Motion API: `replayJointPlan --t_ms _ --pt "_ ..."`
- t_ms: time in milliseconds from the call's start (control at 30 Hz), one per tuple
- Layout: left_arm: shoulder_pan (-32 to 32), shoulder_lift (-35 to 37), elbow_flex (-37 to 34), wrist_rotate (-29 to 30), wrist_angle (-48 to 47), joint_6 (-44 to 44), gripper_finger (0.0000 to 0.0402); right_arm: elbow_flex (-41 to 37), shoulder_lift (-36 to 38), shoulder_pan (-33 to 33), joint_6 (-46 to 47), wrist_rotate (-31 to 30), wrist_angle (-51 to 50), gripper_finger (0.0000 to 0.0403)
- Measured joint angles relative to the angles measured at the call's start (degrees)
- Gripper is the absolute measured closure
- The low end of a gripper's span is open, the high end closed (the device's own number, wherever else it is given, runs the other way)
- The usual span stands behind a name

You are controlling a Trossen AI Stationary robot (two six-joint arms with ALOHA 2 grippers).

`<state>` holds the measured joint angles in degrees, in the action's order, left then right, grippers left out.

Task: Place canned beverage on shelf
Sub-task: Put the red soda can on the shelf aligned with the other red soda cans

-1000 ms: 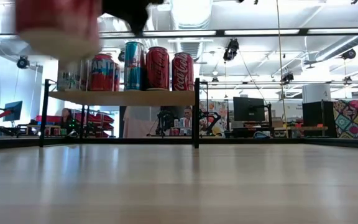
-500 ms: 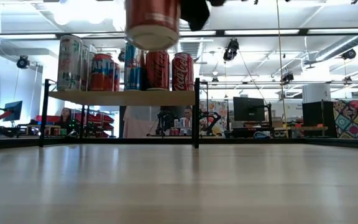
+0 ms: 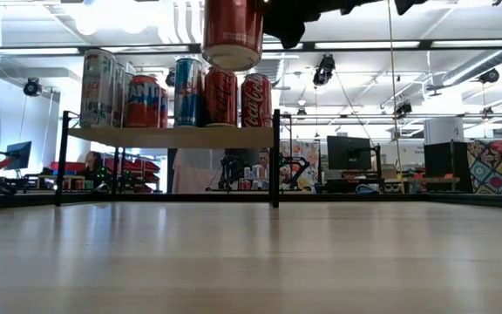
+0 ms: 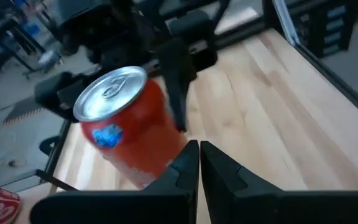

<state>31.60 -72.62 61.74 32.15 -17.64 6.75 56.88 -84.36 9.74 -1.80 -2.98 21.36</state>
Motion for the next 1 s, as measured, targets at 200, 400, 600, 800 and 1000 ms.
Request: replayJointPlan --t_ms 200,400,600,800,1000 --pt "-6.62 9.86 -15.82 -1.79 14.07 1.11 0.0402 0.00 0.00 -4.49 0.96 0.48 -0.17 0.0113" --pt "-8.80 17.35 -27.77 -1.68 27.66 -0.69 0.0402 0.00 0.00 -8.38 5.43 0.34 -0.07 0.0112" --pt "-9.03 24.00 -35.59 -1.75 34.53 -1.17 0.0402 0.00 0.52 -9.89 6.54 0.35 0.96 0.0112" --pt "-10.86 31.88 -40.80 -5.01 36.19 0.11 0.0402 0.00 0.10 -11.35 8.45 0.01 6.10 0.0112" --pt "-15.35 38.11 -44.74 -13.46 36.55 1.76 0.0402 -0.03 -2.02 -13.21 10.96 0.00 12.34 0.0112"
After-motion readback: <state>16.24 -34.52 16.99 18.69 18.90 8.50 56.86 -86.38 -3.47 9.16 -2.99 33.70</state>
